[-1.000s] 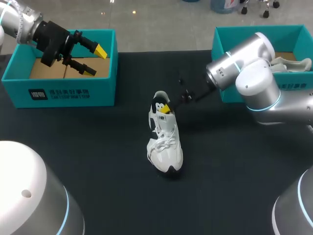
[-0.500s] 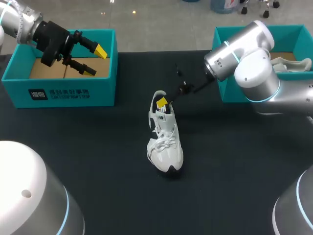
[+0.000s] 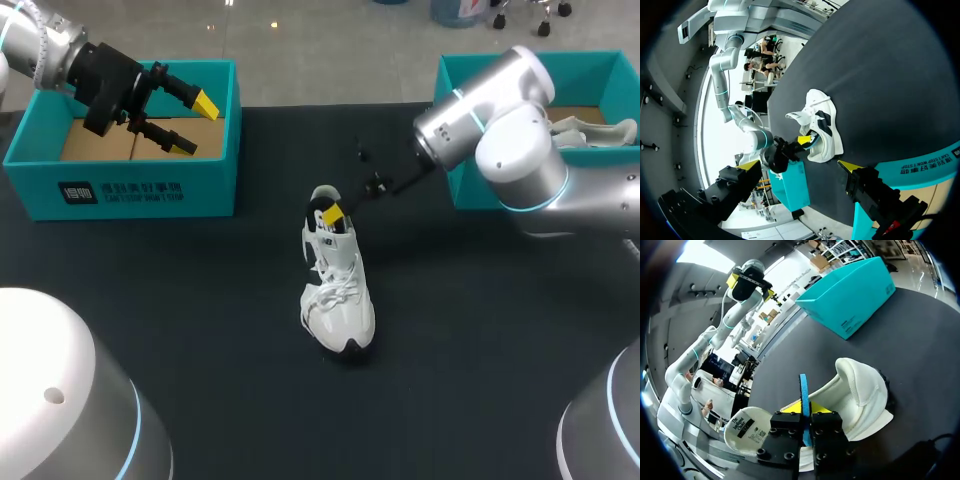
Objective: Take the shoe out of the shoebox, open the shoe tongue, remove and reinsert the insole, then place the shoe into the shoebox
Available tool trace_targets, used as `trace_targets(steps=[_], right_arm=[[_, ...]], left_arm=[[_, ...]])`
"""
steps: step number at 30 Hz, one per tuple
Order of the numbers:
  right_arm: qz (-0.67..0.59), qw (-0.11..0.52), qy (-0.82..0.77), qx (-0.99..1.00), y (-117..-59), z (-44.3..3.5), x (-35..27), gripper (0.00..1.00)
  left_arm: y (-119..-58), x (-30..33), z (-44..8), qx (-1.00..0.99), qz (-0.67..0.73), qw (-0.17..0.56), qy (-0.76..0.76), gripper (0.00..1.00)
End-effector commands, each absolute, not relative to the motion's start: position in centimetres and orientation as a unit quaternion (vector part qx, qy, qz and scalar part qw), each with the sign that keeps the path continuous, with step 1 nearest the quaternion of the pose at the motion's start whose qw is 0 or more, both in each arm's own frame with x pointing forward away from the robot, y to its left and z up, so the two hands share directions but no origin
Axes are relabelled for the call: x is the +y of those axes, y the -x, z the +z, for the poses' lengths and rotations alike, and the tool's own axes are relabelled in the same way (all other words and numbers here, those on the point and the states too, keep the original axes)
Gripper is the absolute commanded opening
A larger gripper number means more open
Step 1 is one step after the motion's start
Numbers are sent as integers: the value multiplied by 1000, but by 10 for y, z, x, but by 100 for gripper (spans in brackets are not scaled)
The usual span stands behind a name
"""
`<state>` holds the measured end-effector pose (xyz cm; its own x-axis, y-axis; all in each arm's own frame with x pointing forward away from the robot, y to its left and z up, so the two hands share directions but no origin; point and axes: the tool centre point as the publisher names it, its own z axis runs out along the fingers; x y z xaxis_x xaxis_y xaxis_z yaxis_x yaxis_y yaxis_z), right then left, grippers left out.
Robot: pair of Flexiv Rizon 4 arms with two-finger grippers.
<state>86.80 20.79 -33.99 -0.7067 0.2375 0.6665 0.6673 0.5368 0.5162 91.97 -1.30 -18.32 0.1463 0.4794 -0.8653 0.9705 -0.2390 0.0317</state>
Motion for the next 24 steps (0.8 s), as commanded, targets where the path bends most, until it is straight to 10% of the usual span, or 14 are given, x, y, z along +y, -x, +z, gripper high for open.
trace_targets(steps=[1,7,13,24], right_arm=[[-394,272,272,-835,-867,-344,212,0],[-390,272,273,-836,-865,-345,213,0],[-388,259,272,-842,-865,-338,213,100],[-348,228,271,-868,-860,-322,208,100]], left_arm=[[-920,-13,-183,528,-384,318,-687,100],[-920,-13,-183,528,-384,318,-687,100],[-920,-13,-183,528,-384,318,-687,100],[-920,-13,-183,528,-384,318,-687,100]])
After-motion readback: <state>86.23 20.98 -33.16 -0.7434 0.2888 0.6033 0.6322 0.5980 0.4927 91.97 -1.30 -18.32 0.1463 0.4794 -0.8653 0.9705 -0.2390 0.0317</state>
